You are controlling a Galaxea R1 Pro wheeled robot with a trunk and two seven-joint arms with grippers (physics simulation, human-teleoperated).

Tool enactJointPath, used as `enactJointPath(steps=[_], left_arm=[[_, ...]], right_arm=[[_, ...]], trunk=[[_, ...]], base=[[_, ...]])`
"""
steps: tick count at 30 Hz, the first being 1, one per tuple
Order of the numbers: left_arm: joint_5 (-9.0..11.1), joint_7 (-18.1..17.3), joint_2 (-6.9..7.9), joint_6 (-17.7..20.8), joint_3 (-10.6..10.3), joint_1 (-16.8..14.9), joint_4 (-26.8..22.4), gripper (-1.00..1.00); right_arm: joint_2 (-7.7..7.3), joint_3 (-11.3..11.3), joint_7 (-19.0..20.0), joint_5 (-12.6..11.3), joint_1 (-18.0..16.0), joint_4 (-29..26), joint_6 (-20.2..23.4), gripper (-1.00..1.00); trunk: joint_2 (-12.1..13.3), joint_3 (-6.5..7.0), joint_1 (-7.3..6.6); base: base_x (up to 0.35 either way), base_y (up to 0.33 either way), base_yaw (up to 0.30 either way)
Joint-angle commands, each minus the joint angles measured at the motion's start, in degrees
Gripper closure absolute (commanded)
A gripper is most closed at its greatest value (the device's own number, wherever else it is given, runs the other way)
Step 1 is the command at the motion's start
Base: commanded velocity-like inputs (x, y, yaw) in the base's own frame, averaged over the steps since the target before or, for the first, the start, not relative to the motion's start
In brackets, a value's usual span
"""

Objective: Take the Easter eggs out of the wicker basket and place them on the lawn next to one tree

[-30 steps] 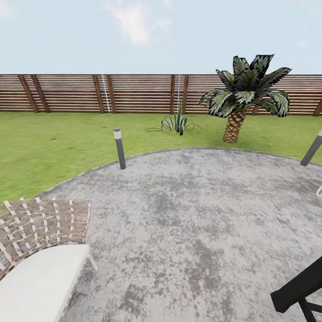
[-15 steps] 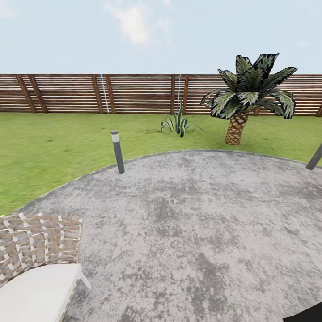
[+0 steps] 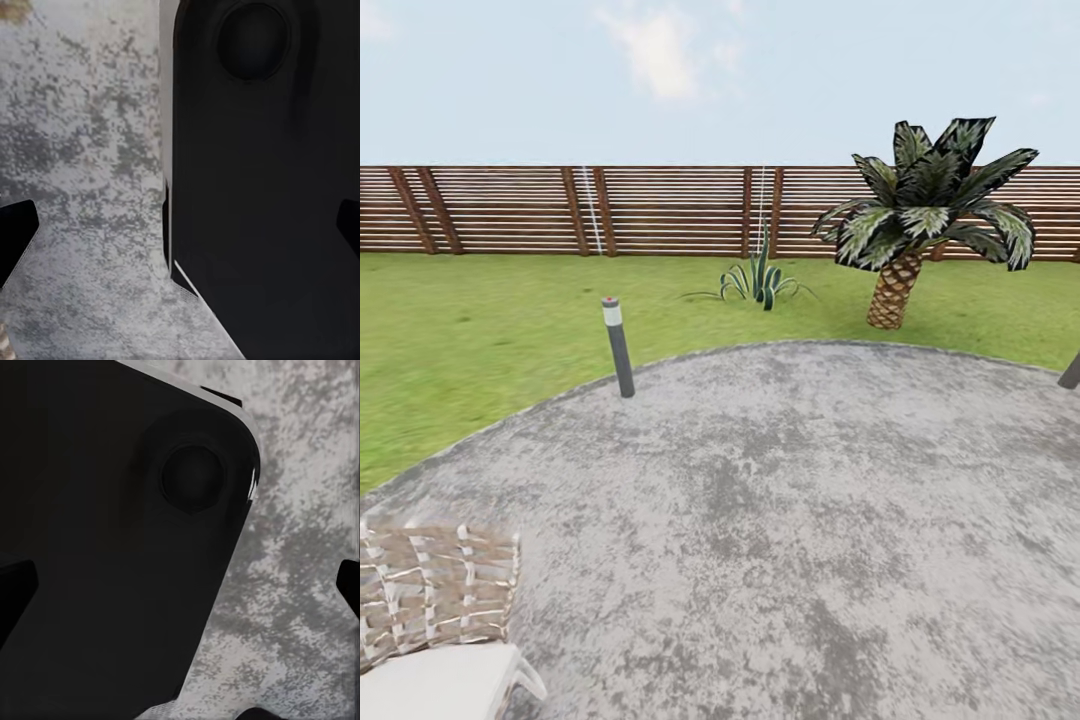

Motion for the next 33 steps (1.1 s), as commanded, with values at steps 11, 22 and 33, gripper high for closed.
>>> enactJointPath(steps=[11,22,33], left_arm=[[0.1,0.0,-0.02,-0.1,0.1,0.0,-0.1,-1.0],[0.1,0.0,-0.02,-0.1,0.0,0.0,-0.1,-1.0],[0.1,0.0,-0.04,-0.1,0.0,0.0,-0.1,-1.0]], right_arm=[[-0.02,0.0,0.0,0.5,0.0,0.0,-0.2,-1.0],[-0.01,-0.1,0.0,0.5,0.0,0.0,-0.2,-1.0],[0.08,-0.1,0.3,0.5,0.0,-0.2,-0.1,-1.0]], trunk=[[0.0,-0.04,0.03],[0.0,-0.04,0.03],[0.0,-0.04,0.03]], base=[[0.329,0.0,0.0],[0.329,0.0,0.0],[0.329,0.0,0.0]])
